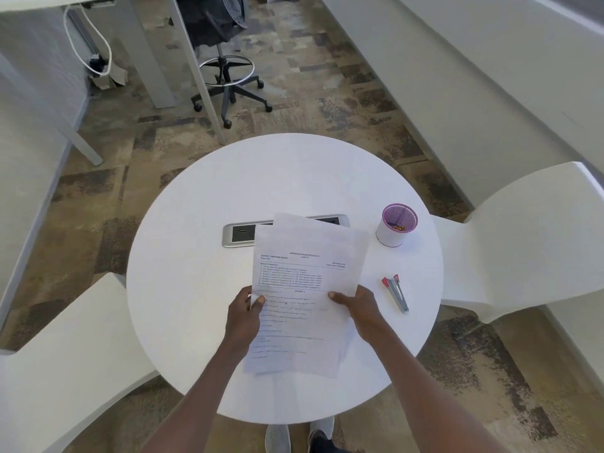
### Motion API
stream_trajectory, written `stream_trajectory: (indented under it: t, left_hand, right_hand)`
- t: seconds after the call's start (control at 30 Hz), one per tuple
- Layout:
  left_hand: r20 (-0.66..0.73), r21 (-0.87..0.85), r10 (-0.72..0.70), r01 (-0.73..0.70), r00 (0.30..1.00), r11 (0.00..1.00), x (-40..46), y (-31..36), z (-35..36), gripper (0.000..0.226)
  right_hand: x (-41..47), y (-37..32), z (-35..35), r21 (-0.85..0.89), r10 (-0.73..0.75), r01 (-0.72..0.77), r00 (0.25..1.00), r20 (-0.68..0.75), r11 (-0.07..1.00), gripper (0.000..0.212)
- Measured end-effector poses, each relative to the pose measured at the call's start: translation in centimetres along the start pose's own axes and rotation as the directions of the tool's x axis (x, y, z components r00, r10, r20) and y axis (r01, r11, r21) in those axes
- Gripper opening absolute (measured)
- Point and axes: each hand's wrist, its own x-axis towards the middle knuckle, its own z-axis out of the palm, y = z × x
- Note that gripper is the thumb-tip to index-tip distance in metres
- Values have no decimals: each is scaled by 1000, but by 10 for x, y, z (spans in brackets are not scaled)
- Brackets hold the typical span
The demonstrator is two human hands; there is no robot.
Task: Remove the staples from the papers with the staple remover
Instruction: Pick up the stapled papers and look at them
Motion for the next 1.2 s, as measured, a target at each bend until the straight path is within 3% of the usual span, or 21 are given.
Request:
stream_trajectory:
  t: [0.27,0.43,0.53,0.67,0.8,1.03,1.2]
  left_hand:
    - [-132,-76,173,-184,976,980,-1,44,-4,3]
    - [-236,-120,255,-289,938,950,-1,69,-12,9]
    - [-254,-96,282,-314,925,945,-1,72,-17,7]
    - [-243,-16,254,-266,936,964,-3,56,-19,21]
    - [-218,28,247,-246,944,969,-5,48,-19,20]
    - [-203,-9,271,-279,941,960,0,82,-20,23]
    - [-229,-6,325,-335,918,942,0,113,-19,24]
  right_hand:
    - [1,-58,27,-210,-289,267,954,-80,940,20]
    - [-6,-80,44,-142,-380,366,920,-93,920,19]
    - [-10,-82,49,-110,-393,383,914,-98,917,18]
    - [-15,-62,47,-195,-336,314,937,-95,929,19]
    - [-17,-50,42,-266,-306,267,945,-113,926,15]
    - [-18,-81,49,-237,-339,299,929,-150,925,17]
    - [-22,-105,52,-331,-402,324,894,-201,886,44]
